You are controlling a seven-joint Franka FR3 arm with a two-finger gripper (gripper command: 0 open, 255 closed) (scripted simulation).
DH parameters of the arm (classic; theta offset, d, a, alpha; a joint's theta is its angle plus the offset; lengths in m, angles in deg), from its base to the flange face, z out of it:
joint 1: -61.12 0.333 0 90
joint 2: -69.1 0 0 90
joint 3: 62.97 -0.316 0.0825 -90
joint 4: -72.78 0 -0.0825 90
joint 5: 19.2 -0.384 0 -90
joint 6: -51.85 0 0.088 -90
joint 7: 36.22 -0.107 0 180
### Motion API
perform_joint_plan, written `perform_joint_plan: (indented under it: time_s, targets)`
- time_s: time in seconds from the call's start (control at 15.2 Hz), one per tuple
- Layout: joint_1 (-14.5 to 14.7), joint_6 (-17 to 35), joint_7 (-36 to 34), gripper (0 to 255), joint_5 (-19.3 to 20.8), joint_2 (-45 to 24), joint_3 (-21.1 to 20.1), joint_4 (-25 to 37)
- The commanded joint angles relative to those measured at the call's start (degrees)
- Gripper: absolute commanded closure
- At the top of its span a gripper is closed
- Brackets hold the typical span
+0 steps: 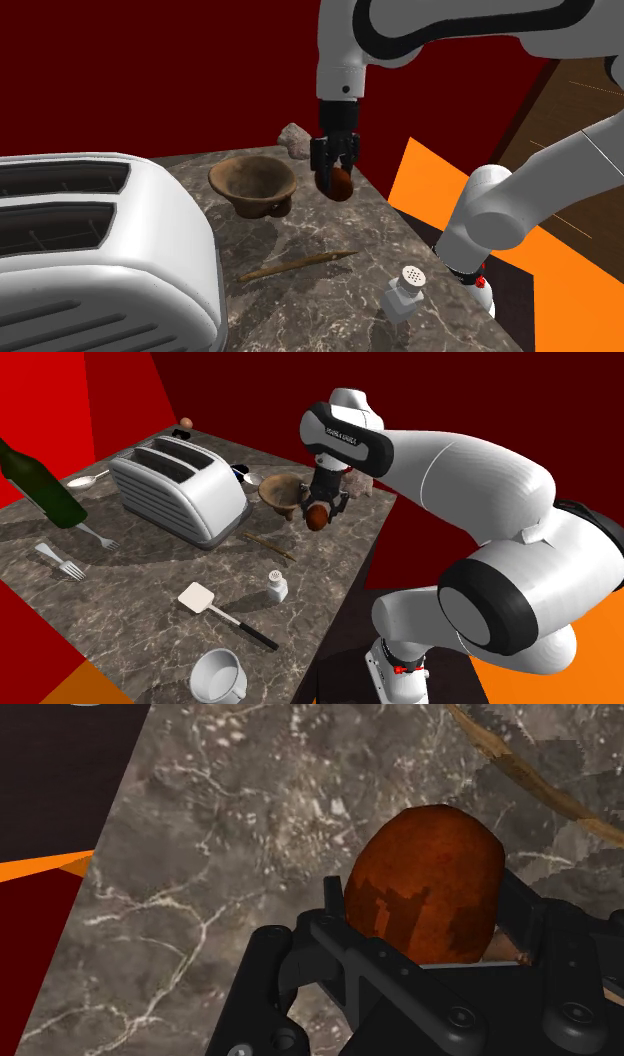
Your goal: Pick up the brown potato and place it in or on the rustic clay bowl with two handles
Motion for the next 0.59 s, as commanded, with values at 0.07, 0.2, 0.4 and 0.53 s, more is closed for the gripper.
perform_joint_plan:
  time_s: [0.07,0.2,0.4,0.53]
  targets:
    - [-0.08,-2.21,-0.65,255,0.32,-0.01,0.40,2.27]
    - [-0.13,-3.63,-1.07,255,0.50,-0.07,0.65,3.80]
    - [-0.21,-5.74,-1.71,255,0.75,-0.27,1.00,6.19]
    - [-0.25,-7.14,-2.15,255,0.90,-0.46,1.23,7.83]
